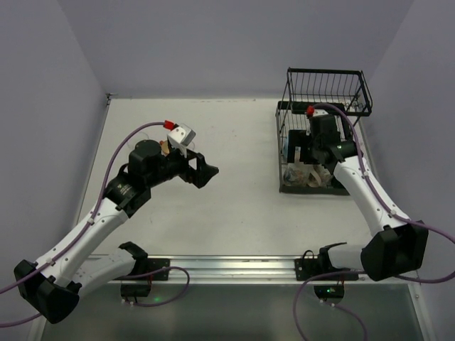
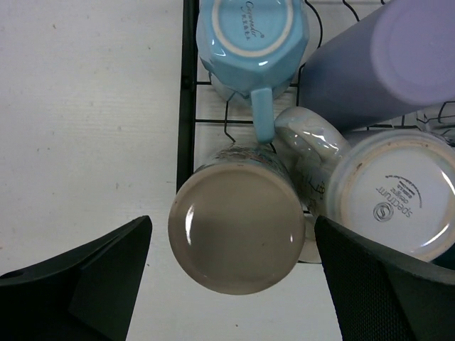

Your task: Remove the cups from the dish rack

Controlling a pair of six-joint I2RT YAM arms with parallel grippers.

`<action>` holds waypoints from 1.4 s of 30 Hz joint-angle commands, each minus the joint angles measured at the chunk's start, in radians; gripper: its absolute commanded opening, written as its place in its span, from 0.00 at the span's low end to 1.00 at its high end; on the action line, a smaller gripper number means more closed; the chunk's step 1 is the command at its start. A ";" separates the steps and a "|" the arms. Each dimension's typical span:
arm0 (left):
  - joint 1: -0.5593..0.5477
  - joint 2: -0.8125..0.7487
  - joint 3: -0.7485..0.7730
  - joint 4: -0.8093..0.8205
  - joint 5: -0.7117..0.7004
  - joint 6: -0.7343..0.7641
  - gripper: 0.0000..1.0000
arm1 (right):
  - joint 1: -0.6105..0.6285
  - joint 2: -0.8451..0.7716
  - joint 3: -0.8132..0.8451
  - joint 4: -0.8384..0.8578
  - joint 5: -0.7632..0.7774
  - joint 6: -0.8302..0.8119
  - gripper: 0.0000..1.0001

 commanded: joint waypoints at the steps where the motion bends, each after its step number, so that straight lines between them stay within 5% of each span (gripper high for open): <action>1: 0.000 -0.014 -0.005 0.032 -0.005 0.026 1.00 | 0.001 0.045 0.058 -0.027 -0.047 -0.044 0.99; 27: 0.000 -0.012 -0.003 0.023 -0.039 0.034 1.00 | 0.008 0.154 0.028 -0.045 0.024 -0.038 0.99; 29: 0.000 -0.011 -0.003 0.023 -0.040 0.034 1.00 | 0.010 0.151 0.026 -0.039 0.033 -0.038 0.89; 31: 0.000 -0.011 -0.005 0.022 -0.040 0.032 1.00 | 0.010 0.136 0.035 -0.033 0.027 -0.036 0.57; 35: 0.000 -0.007 -0.005 0.023 -0.042 0.026 1.00 | 0.010 0.083 0.066 -0.010 0.016 -0.024 0.28; 42: 0.000 0.019 0.011 0.041 0.021 -0.014 1.00 | 0.010 -0.048 0.085 0.070 -0.007 -0.002 0.10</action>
